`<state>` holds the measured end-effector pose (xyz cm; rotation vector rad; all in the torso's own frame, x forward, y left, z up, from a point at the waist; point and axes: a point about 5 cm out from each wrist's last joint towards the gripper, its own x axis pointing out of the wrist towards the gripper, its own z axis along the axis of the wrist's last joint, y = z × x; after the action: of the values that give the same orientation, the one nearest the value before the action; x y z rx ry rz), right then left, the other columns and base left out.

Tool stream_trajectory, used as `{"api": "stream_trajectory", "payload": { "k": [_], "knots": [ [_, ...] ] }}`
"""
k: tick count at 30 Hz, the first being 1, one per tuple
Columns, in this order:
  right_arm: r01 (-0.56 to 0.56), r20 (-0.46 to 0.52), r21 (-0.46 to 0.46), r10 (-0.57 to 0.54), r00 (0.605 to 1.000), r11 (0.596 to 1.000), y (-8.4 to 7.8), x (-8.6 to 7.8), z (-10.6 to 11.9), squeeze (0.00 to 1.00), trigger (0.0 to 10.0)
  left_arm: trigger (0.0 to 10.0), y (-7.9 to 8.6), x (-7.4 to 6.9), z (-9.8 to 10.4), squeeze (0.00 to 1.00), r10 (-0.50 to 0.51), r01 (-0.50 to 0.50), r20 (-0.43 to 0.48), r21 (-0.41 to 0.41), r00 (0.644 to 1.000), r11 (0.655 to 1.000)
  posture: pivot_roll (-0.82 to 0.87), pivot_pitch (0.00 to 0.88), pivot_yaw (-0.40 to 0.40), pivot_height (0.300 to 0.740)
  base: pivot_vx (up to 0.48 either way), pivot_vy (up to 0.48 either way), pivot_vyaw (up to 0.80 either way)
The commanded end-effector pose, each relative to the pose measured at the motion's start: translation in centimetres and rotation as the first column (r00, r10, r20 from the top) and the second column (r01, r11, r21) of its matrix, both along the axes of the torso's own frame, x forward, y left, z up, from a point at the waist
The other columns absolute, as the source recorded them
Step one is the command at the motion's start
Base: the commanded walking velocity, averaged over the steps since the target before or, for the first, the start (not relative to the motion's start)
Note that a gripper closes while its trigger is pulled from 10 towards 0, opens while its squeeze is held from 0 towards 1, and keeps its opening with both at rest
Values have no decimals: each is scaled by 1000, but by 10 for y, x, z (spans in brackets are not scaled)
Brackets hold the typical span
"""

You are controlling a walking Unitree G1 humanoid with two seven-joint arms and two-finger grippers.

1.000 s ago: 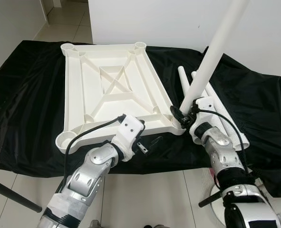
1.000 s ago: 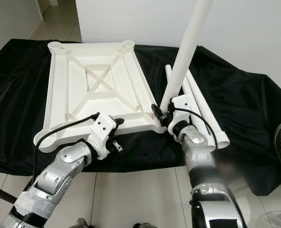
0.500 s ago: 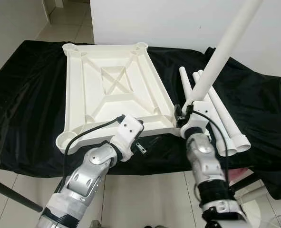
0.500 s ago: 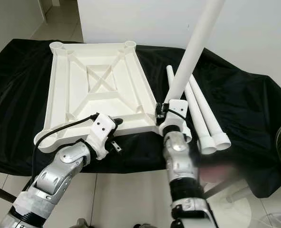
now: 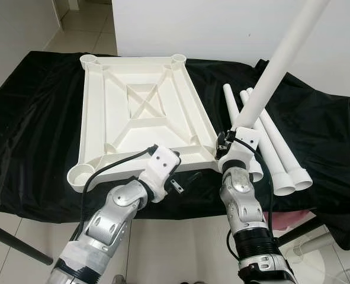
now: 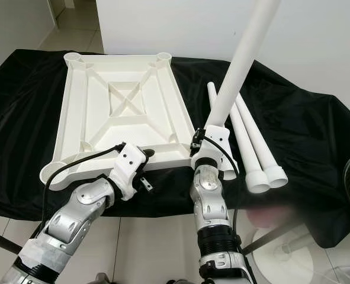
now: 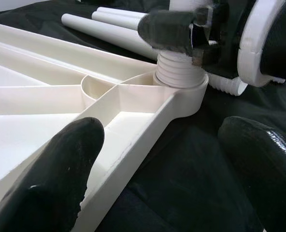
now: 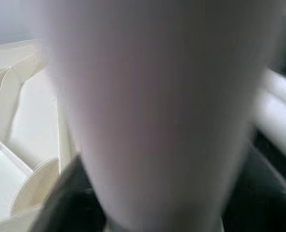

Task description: Building children table

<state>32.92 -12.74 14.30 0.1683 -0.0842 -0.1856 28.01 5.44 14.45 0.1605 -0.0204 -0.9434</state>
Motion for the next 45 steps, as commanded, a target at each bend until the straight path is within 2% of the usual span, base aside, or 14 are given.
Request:
{"api": "stream_trajectory", "payload": {
  "k": [1, 9, 10, 11, 12, 24, 29, 30, 33, 34, 36, 37, 44, 45],
  "knots": [
    [-63, 21, 1, 63, 998, 998, -3, -1, 0, 1000, 10000, 10000, -4, -2, -1, 0, -47, 47, 2, 8, 999, 999, 18, 26, -37, 740, 0, 0, 0],
    [-212, 64, -65, 216, 974, 975, -15, 5, 10, 1000, 10000, 10000, -5, -2, -1, 0, -46, 46, 5, 5, 999, 999, 15, 31, -41, 740, 0, 0, 0],
    [-239, 64, -92, 245, 967, 967, -20, 7, 12, 816, 10000, 10000, -5, -1, -1, 0, -45, 45, 5, 3, 999, 999, 15, 33, -43, 740, 0, 0, 0],
    [-239, 64, -92, 245, 967, 967, -20, 7, 12, 816, 10000, 10000, -5, -1, -1, 0, -45, 45, 5, 3, 999, 999, 15, 33, -43, 740, 0, 0, 0],
    [-280, 59, -118, 288, 956, 953, -23, 9, 12, 0, 10000, 10000, -5, -1, -1, 0, -44, 44, 5, 1, 999, 999, 15, 34, -43, 740, 0, 0, 0],
    [-565, 4, -264, 586, 810, 782, -27, 22, 17, 0, 10000, 10000, -12, -1, -2, 0, -53, 53, 6, 5, 999, 999, -2, 54, -38, 740, 0, 0, 0],
    [-599, -25, -281, 618, 785, 750, -30, 25, 16, 0, 10000, 10000, -11, -1, -2, 0, -56, 56, 11, 10, 998, 998, 2, 62, -39, 740, 0, 0, 0],
    [-610, -42, -286, 627, 778, 739, -33, 26, 14, 0, 8118, 10000, -11, -1, -2, 0, -56, 56, 12, 12, 998, 998, 3, 63, -40, 740, 0, 0, 0],
    [-610, -42, -286, 627, 778, 739, -33, 26, 14, 0, 8118, 10000, -11, -1, -2, 0, -56, 56, 12, 12, 998, 998, 3, 63, -40, 740, 0, 0, 0],
    [-617, -52, -288, 631, 774, 732, -35, 26, 13, 0, 4902, 10000, -10, -1, -2, 0, -56, 55, 13, 13, 998, 998, 3, 63, -40, 740, 0, 0, 0],
    [-617, -52, -288, 631, 774, 732, -35, 26, 13, 0, 4902, 10000, -10, -1, -2, 0, -56, 55, 13, 13, 998, 998, 3, 63, -40, 740, 0, 0, 0],
    [-624, -64, -286, 635, 770, 727, -38, 27, 11, 0, 0, 10000, -9, -1, -2, 0, -54, 54, 14, 15, 998, 998, 7, 68, -40, 740, 0, 0, 0],
    [-641, -80, -247, 644, 761, 727, -47, 24, 0, 0, 0, 10000, -8, -1, -1, 0, -53, 52, 20, 21, 998, 998, 5, 72, -35, 740, 0, 0, 0],
    [-644, -76, -237, 647, 759, 728, -48, 24, -1, 0, 4235, 10000, -8, -1, -1, 0, -53, 53, 20, 21, 998, 998, 4, 73, -35, 740, 0, 0, 0]
  ]
}}
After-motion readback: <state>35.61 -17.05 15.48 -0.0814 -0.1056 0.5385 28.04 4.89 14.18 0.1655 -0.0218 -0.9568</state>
